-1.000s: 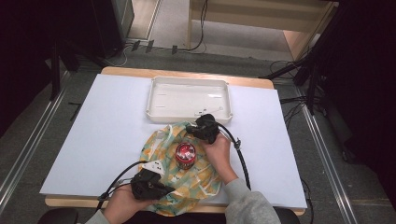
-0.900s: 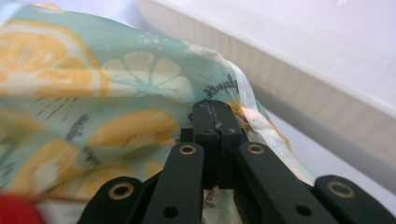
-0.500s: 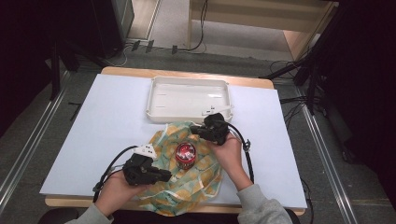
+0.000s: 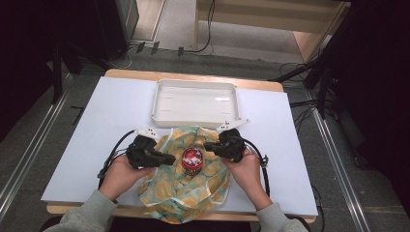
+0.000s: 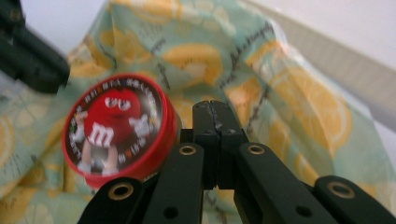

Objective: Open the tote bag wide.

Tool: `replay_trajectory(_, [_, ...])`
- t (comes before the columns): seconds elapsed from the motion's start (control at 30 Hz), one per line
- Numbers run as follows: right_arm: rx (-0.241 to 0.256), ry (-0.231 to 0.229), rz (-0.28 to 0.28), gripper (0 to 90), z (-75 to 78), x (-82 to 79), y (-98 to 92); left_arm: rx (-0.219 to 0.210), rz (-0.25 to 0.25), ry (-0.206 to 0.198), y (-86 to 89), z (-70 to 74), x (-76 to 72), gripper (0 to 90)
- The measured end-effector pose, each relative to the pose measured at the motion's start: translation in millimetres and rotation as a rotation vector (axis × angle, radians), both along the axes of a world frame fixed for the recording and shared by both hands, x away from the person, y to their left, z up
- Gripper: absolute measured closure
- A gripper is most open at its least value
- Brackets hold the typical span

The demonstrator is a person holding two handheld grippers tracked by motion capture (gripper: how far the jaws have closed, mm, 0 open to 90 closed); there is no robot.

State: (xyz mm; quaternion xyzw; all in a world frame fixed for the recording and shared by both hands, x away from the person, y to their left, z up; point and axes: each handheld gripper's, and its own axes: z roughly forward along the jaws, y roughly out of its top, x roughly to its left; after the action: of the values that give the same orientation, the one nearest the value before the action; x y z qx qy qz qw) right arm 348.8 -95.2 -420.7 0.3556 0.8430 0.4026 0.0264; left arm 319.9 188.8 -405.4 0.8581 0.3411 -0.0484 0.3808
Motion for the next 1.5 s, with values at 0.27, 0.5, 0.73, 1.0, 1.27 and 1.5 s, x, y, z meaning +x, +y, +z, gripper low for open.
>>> replay_trajectory(0.27, [-0.006,0.026,0.02,90.0,-11.5,-16.6,-3.0,0.009,0.04,0.023,-4.6,-10.5,21.9,85.1])
replay_trajectory(0.5, [-0.046,0.043,0.041,90.0,-30.9,-27.4,-6.0,0.012,0.07,0.039,-2.2,-27.9,31.9,85.0])
replay_trajectory(0.73, [-0.053,0.061,0.05,90.0,-38.3,-36.6,-10.7,0.017,0.078,0.045,0.7,-38.0,35.3,84.3])
replay_trajectory(1.0, [-0.045,0.071,0.074,90.0,-47.1,-51.1,-14.3,0.041,0.073,0.032,2.3,-42.7,39.9,84.1])
replay_trajectory(1.27, [-0.046,0.076,0.08,90.0,-51.4,-60.2,-19.6,0.046,0.078,0.048,5.8,-51.9,46.3,84.2])
replay_trajectory(1.5, [-0.031,0.058,0.15,89.8,-54.8,-67.7,-20.2,0.033,0.093,0.054,6.0,-57.2,52.6,83.6])
